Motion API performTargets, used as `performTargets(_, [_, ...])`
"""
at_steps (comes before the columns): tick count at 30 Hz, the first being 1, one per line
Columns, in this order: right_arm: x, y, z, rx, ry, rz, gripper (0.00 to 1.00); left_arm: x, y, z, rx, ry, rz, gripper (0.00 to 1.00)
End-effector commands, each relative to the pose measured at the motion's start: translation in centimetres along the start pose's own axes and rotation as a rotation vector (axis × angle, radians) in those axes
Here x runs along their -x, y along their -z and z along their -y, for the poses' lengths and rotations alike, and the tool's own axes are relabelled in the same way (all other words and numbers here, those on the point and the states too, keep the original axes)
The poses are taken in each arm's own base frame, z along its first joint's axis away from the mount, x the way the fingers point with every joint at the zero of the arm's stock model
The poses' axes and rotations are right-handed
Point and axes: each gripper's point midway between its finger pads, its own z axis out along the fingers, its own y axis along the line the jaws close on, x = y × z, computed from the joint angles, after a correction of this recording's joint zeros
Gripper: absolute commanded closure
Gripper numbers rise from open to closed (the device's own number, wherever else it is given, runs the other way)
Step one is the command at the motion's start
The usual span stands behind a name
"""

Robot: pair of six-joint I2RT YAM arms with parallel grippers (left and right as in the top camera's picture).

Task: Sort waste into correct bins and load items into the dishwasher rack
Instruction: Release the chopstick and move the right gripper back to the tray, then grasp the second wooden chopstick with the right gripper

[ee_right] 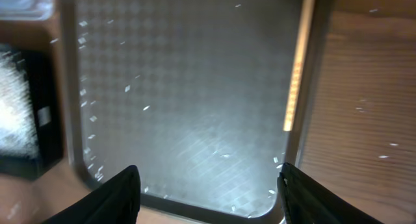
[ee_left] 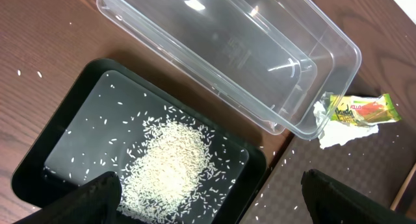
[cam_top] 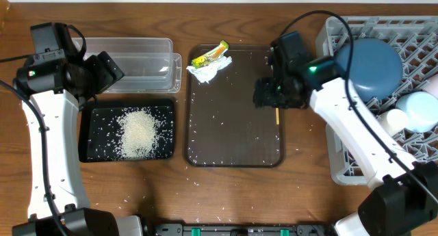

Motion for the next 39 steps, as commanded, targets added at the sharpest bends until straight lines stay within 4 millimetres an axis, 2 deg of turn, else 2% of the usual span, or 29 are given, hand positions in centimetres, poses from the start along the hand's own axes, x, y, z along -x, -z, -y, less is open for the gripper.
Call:
performTargets(1, [0.6, -1.2, 1.7, -0.145, -0.05, 0.044, 0.35, 0.6, 0.6, 0.1, -0.002, -0.005, 0.021, 0.08])
performTargets(8, [1.5, -5.0, 4.0, -0.245, -0.077, 0.025, 0.36, 0.6, 0.6, 0.1, -0.002, -0.005, 0.021, 0.08])
performTargets(13, [2.9, -8.0, 4.0, -0.236, -0.056, 0.045, 0.37, 0.6, 0.6, 0.1, -0.002, -0.005, 0.021, 0.08])
performTargets(18, [4.2, -9.6, 3.9, -0.227, -0.058, 0.083, 0.36, 0.6, 0.6, 0.1, -0.002, -0.005, 0.021, 0.08])
performTargets(21, [4.8, -10.5, 4.6, -0.247, -0.066, 0.101, 0.35, 0.6, 0.6, 0.1, -0.002, -0.005, 0.021, 0.08])
performTargets(31, [4.7, -15.1, 7.4, -0.221, -0.094, 0.018, 0.36, 0.6, 0.6, 0.1, -0.002, -0.005, 0.021, 0.08])
performTargets(39, [4.6, -15.8, 7.6, -0.22, -0.097, 0.012, 0.37, 0.6, 0.6, 0.1, -0.002, -0.005, 0.021, 0.08])
